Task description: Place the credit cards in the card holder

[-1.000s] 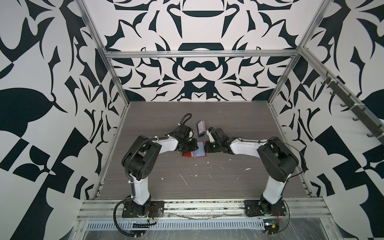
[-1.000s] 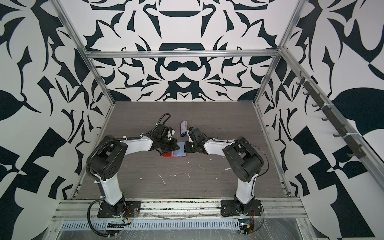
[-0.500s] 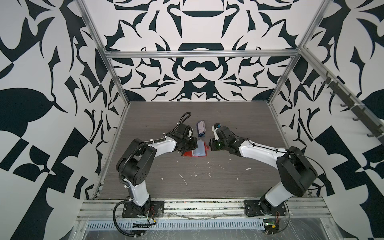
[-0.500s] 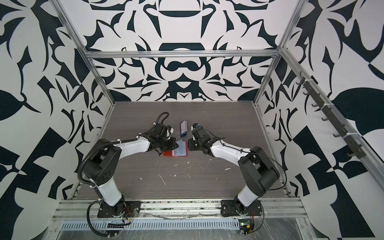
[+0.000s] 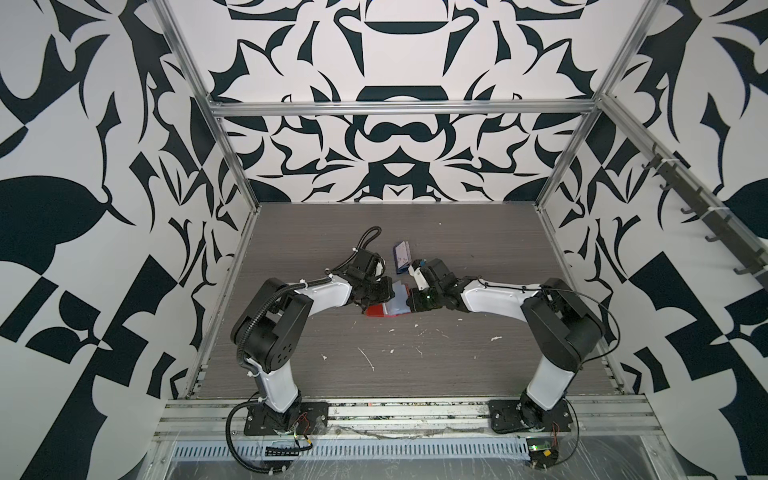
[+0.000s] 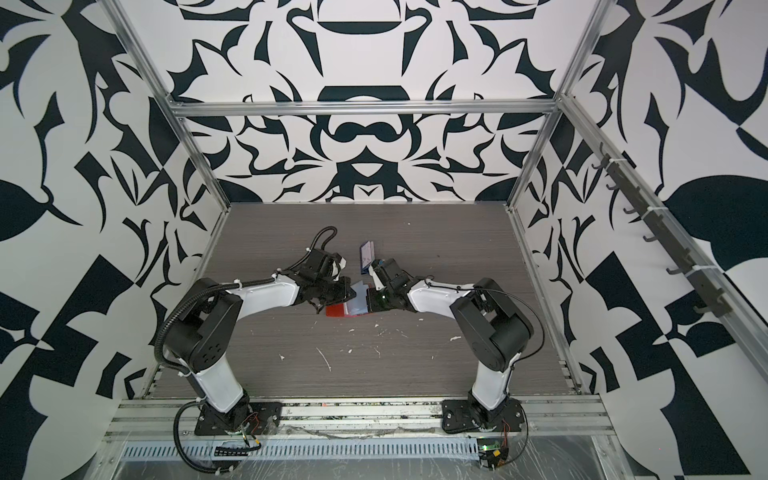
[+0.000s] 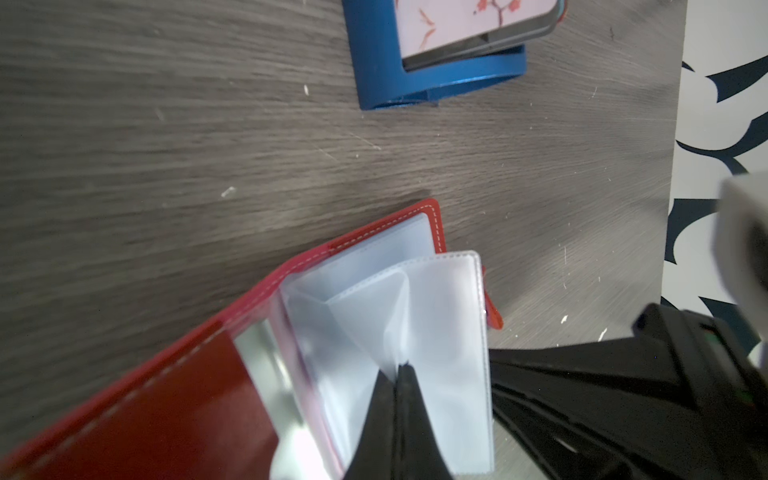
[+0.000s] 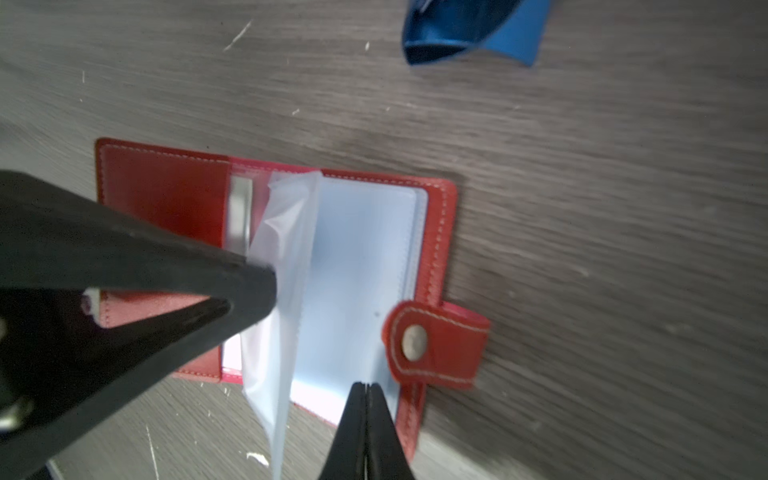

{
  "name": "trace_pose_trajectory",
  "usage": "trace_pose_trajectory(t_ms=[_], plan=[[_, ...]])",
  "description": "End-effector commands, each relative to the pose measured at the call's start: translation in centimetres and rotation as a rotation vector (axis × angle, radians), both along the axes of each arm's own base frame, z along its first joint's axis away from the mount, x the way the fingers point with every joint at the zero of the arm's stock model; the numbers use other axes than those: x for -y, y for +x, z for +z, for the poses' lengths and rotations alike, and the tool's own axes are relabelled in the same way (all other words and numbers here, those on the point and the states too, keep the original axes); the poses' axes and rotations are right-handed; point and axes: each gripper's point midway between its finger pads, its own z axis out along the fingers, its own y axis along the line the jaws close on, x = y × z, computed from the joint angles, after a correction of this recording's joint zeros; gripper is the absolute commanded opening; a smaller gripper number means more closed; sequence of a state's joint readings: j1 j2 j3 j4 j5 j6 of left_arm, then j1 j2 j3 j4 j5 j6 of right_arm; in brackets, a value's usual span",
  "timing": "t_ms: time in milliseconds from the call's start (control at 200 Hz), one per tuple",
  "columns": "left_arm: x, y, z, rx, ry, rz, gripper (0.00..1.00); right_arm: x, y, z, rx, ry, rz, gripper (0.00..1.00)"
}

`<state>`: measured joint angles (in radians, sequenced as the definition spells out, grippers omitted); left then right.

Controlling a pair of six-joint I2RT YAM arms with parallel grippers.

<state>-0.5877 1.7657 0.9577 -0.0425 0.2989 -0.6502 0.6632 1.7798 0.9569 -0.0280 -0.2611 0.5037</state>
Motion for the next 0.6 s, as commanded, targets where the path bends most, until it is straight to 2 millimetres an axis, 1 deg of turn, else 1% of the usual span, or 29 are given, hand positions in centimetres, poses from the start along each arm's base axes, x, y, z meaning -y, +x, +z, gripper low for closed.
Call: trace_pose_trajectory(t_ms=[0,55,110,120,155,175,200,290,450,515,595], plan=[[0.1,-0.2,0.8,0.019,-0.017,-0.013,0.0,-2.2,1.0,2.8,0.047,0.096,0.023,0.08],[0.1,-0.2,0.8,0.019,-0.018,-0.013,0.0,-2.5,1.0,3.0,0.049,0.109,0.029,0.08],[0.1,-0.2,1.0,0.026,-0.019,-0.014,0.0,-2.8,0.9,3.1,0.051,0.12,0.034,0.1],[0.1,-0.2,1.1,0.028,-0.019,-0.013,0.03,-2.8,0.9,3.2,0.051,0.121,0.035,0.11],[-0.1,-0.2,1.4,0.04,-0.018,-0.007,0.19,-3.0,0.9,3.3,0.051,0.132,0.039,0.13],[-0.2,-0.2,1.6,0.05,-0.016,-0.001,0.24,-3.2,1.0,3.4,0.052,0.142,0.043,0.14],[-0.3,-0.1,1.9,0.067,-0.014,0.005,0.28,-3.4,0.9,3.5,0.05,0.155,0.051,0.15],[-1.2,0.1,3.3,0.131,-0.003,0.036,0.38,-4.3,0.8,3.8,0.039,0.2,0.076,0.19],[-3.1,0.1,5.4,0.229,0.023,0.106,0.4,-5.8,0.3,4.0,0.021,0.238,0.123,0.23],[-3.7,0.0,5.8,0.246,0.035,0.121,0.4,-6.2,0.2,3.9,0.016,0.238,0.134,0.24],[-3.9,-0.2,5.6,0.247,0.046,0.118,0.39,-6.7,0.1,3.6,0.004,0.239,0.148,0.26]])
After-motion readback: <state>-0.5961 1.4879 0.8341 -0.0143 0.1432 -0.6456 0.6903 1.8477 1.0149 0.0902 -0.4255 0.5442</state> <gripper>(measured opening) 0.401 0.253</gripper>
